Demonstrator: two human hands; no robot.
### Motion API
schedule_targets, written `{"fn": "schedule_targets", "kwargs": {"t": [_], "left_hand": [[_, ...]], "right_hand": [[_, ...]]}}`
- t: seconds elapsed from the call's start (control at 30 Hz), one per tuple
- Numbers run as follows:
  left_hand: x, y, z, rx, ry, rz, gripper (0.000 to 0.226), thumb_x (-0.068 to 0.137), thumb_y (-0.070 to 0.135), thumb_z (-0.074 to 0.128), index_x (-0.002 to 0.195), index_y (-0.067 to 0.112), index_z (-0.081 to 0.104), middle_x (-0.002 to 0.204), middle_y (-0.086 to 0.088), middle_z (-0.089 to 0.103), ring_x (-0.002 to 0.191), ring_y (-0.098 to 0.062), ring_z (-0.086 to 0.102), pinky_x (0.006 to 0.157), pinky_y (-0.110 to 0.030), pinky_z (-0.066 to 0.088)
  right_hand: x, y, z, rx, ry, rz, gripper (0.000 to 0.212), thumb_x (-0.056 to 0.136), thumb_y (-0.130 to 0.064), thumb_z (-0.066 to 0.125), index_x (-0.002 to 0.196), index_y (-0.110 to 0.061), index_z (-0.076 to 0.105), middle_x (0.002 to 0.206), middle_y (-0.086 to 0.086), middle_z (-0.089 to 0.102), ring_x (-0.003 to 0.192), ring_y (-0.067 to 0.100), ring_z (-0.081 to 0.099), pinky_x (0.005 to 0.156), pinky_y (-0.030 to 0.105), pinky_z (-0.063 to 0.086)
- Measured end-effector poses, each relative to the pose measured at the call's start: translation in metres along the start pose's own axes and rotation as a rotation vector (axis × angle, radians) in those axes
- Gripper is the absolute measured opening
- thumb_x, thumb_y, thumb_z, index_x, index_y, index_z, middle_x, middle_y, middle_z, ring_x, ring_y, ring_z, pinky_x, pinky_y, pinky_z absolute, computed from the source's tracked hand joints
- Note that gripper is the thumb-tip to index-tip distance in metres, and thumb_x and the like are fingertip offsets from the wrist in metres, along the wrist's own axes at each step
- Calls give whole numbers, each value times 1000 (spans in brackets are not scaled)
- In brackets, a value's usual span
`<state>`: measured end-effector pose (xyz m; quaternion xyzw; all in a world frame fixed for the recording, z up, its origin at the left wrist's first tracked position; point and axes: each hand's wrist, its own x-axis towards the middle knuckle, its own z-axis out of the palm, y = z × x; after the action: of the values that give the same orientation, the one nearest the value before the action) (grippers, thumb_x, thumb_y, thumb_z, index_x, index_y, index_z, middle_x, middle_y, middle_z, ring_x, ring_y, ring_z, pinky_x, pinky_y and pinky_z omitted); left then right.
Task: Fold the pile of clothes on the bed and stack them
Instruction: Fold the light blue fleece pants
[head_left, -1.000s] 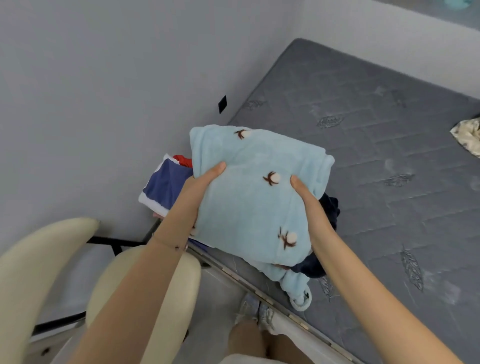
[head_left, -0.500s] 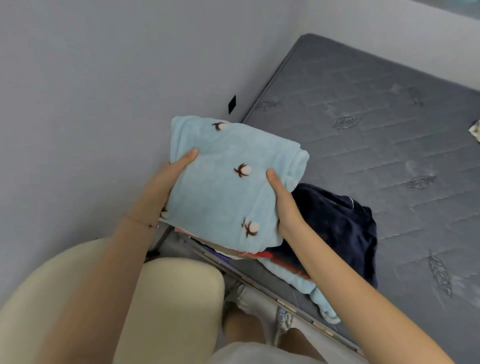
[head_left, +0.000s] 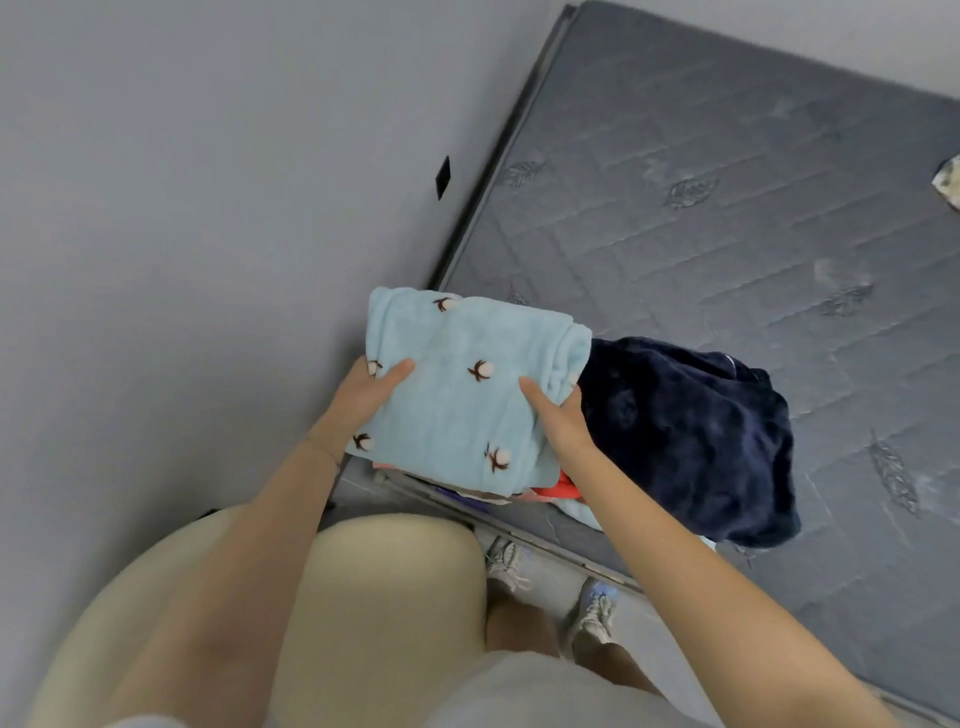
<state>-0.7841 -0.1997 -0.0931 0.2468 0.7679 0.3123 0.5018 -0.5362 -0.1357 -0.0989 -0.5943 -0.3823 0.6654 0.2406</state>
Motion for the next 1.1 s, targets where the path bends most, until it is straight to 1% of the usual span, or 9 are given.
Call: {"fn": "schedule_targets", "kwargs": {"t": [0.1,0.23,0.4,0.47,0.53,0.7,0.9,1.03,1.1], "left_hand": [[5,-3,4,5,35,-6,39,81,57,68,112,33,62,105,15,67,96,-7,62,81,-27,48],[6,6,4,33,82,-2,26,78,58,71,91,36,64,89,19,68,88,-5,63,66,-22,45],[3,9,6,86,122,31,32,75,62,72,90,35,65,86,19,69,84,-6,65,67,-25,47],[2,4,10,149,125,50,32,78,61,69,98,36,62,96,16,68,88,-9,63,72,-27,46],[-1,2,14,166,95,22,53,80,60,68,120,26,58,116,4,65,102,-18,61,86,-36,49],[-8,11,18,319,266,16,93,84,57,65,151,12,20,148,-14,34,134,-33,37,110,-52,33],[-16,29,34,548,397,202,87,88,54,59,154,16,16,160,-16,11,147,-32,11,119,-48,9],[-15,36,45,700,340,265,86,90,56,55,155,21,11,160,-15,6,148,-31,5,117,-48,3],[-14,36,49,719,281,250,83,92,57,51,155,24,8,161,-12,2,148,-30,3,118,-49,4]], "right_hand": [[0,2,-6,18,25,41,60,86,-31,73,138,-16,46,130,0,60,118,19,58,103,42,47],[-1,-2,-10,68,10,47,50,87,-27,71,133,-15,53,126,1,64,114,19,61,101,42,49],[-7,1,-20,25,84,-9,48,87,-31,70,130,-20,51,123,-6,63,107,10,61,93,33,50],[-9,8,-23,10,65,2,50,87,-31,70,131,-20,50,124,-6,62,113,15,59,94,34,48],[-10,13,-22,-14,47,45,59,86,-34,71,136,-20,43,130,-5,58,117,18,56,99,37,46],[-12,12,-20,-88,59,55,79,84,-42,72,147,-21,28,138,-5,47,116,15,49,98,34,42],[-13,3,-25,-189,74,31,80,85,-42,71,147,-22,26,142,2,44,123,21,47,103,40,43],[-13,2,-23,-261,56,-2,78,84,-40,71,147,-22,28,141,4,45,128,26,45,106,49,42],[-13,2,-21,-271,54,7,77,84,-39,71,147,-23,29,140,4,45,123,24,48,99,43,47]]}}
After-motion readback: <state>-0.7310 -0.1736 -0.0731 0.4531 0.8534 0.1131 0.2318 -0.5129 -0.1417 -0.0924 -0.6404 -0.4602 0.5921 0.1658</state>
